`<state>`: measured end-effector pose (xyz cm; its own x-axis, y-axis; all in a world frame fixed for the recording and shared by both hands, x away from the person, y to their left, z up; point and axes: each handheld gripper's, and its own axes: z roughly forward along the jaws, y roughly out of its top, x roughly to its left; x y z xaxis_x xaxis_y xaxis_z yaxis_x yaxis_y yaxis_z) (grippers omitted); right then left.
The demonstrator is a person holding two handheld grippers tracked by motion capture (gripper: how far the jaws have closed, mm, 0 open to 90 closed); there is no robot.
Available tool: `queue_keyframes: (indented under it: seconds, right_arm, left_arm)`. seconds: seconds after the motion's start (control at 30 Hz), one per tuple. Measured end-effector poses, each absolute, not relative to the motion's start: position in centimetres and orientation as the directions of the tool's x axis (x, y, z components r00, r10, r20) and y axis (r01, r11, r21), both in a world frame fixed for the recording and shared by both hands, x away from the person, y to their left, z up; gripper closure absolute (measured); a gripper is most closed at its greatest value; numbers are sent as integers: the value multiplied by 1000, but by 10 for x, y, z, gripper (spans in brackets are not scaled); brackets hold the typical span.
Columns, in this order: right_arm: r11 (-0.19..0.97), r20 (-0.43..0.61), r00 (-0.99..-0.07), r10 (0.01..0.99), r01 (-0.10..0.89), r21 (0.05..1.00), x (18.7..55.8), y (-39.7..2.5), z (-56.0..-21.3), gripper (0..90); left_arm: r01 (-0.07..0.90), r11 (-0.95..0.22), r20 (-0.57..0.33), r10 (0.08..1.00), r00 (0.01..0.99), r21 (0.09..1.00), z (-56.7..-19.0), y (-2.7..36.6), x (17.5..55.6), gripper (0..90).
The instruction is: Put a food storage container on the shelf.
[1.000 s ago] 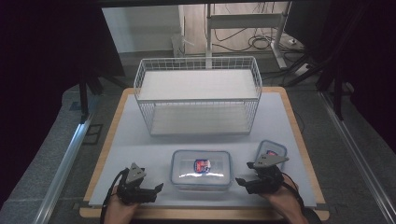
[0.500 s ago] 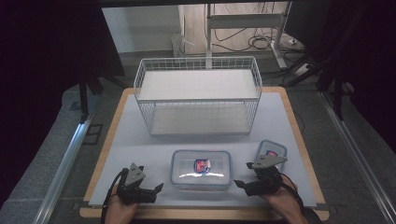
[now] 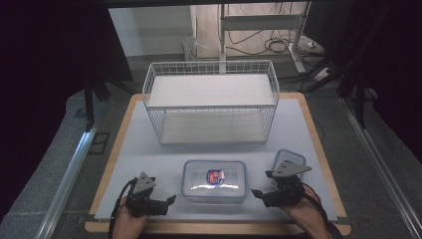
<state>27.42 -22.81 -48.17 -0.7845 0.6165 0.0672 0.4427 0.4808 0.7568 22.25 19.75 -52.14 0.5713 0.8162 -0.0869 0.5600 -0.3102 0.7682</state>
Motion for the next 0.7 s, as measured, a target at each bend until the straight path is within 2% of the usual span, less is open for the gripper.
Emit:
queue_keyframes:
  seconds: [0.17, 0.37, 0.57, 0.7]
  right_arm:
    - [456, 121, -779, 615, 476, 752, 274, -226, -474, 139]
    - [457, 166, -781, 602, 508, 731, 278, -218, -471, 119]
    - [470, 224, -789, 573, 540, 699, 287, -203, -479, 116]
    - [464, 284, -781, 556, 576, 673, 295, -195, -487, 88]
  left_arm:
    - [555, -277, -140, 793, 594, 784, -507, 193, 229, 28]
    - [584, -309, -197, 739, 644, 751, -500, 179, 244, 15]
    - [633, -283, -342, 649, 680, 721, -508, 170, 269, 13]
    - [654, -292, -397, 601, 693, 698, -514, 163, 279, 6]
